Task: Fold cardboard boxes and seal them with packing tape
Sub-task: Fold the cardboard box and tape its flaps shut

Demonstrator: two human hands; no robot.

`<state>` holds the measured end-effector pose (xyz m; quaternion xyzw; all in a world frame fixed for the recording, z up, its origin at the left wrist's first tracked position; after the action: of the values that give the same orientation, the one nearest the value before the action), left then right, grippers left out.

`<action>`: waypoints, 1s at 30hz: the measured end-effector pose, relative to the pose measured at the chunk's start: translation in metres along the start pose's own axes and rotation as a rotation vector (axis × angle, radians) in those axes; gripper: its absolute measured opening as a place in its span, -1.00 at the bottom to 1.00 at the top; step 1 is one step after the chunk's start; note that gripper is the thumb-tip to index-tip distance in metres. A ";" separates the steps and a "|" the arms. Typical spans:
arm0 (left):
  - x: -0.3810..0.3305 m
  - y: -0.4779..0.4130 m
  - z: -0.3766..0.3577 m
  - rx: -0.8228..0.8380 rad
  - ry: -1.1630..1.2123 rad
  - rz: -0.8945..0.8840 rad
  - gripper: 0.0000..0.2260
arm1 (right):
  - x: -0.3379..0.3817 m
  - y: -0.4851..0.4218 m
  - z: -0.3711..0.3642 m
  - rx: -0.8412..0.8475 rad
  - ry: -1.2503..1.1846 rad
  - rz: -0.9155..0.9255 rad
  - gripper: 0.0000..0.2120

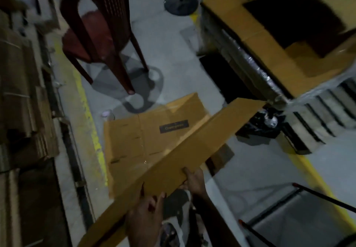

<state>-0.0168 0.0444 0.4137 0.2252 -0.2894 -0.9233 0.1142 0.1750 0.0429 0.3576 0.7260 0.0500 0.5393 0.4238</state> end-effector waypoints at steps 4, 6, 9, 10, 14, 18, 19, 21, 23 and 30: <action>-0.058 0.040 0.077 0.052 -0.385 -0.266 0.01 | 0.090 0.089 0.003 -0.022 0.020 0.143 -0.86; -0.084 0.068 0.101 0.109 -0.382 -0.421 -0.02 | 0.136 0.140 0.009 -0.042 0.015 0.213 -0.87; -0.118 0.139 0.143 0.170 -0.298 -0.596 -0.34 | 0.193 0.215 0.028 -0.125 0.078 0.336 -0.80; -0.131 0.165 0.158 0.182 -0.217 -0.670 -0.52 | 0.204 0.236 0.036 -0.164 0.128 0.368 -0.72; -0.186 0.275 0.215 0.212 0.095 -0.788 -0.72 | 0.240 0.314 0.041 -0.061 -0.011 0.481 0.04; -0.228 0.367 0.238 0.127 0.080 -0.870 -0.78 | 0.285 0.388 0.066 0.024 -0.208 0.565 -0.14; -0.242 0.391 0.246 0.107 0.079 -0.908 -0.77 | 0.298 0.407 0.078 0.040 -0.218 0.593 -0.21; -0.275 0.446 0.259 0.127 0.059 -0.989 -0.66 | 0.324 0.448 0.109 0.060 -0.234 0.646 -0.25; -0.310 0.505 0.260 0.173 0.014 -1.060 -0.60 | 0.344 0.491 0.152 0.054 -0.285 0.698 -0.24; -0.413 0.696 0.189 0.302 -0.084 -1.245 -0.58 | 0.378 0.629 0.349 -0.057 -0.394 0.845 -0.09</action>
<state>0.3082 -0.2841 1.1042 0.3285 -0.2355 -0.7740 -0.4874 0.3770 -0.3527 1.0381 0.7593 -0.3464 0.5176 0.1883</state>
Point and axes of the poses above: each hand's wrist, its own y-axis away from the middle knuckle, its own z-axis out of the back of the hand, x = y × z, the point moved 7 cm from there along -y, towards the middle knuckle, and after that the axes turned 6 degrees about z, right-handed, at the moved point
